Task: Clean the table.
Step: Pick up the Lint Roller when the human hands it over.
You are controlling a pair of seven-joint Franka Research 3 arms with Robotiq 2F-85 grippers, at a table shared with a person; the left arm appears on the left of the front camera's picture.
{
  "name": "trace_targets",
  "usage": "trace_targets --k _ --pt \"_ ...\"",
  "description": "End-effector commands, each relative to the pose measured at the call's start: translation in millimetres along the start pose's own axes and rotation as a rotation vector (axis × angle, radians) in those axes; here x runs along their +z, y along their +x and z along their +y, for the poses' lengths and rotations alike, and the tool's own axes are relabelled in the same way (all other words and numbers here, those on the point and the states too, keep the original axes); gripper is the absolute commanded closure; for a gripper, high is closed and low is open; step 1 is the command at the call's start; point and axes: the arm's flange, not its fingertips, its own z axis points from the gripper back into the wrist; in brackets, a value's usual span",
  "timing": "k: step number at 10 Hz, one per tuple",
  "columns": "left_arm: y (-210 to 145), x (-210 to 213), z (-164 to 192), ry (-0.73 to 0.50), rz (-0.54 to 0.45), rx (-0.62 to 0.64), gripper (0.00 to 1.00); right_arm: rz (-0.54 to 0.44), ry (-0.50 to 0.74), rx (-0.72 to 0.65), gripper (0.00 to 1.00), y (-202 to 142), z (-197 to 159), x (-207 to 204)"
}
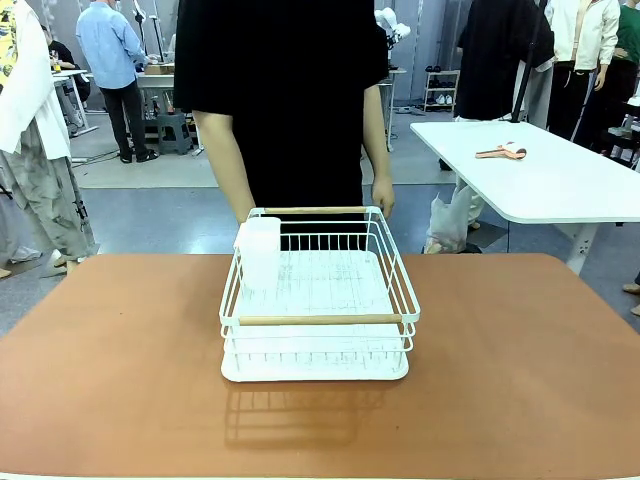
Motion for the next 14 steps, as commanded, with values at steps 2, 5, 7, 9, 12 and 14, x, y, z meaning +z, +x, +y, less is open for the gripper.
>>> trace_targets --k 2,5,7,9,12,14 --pt "-1.6 2.0 -0.5 -0.002 -0.002 -0.002 0.00 0.007 0.000 0.007 0.00 -2.5 1.7 1.6" --pt "-1.6 2.0 -0.5 -0.002 -0.002 -0.002 0.00 0.007 0.000 0.007 0.00 -2.5 1.7 1.6" --pt "-1.6 2.0 -0.5 -0.002 -0.002 -0.002 0.00 0.007 0.000 0.007 0.00 -2.5 1.7 1.6" --pt "-1.6 2.0 -0.5 -0.002 -0.002 -0.002 0.00 0.007 0.000 0.007 0.00 -2.5 1.7 1.6" --pt "-1.6 2.0 -0.5 -0.002 -0.002 -0.002 0.00 0.007 0.000 0.007 0.00 -2.5 1.7 1.6" --pt "-1.6 2.0 -0.5 -0.002 -0.002 -0.002 0.00 0.007 0.000 0.007 0.00 -2.5 1.7 1.6"
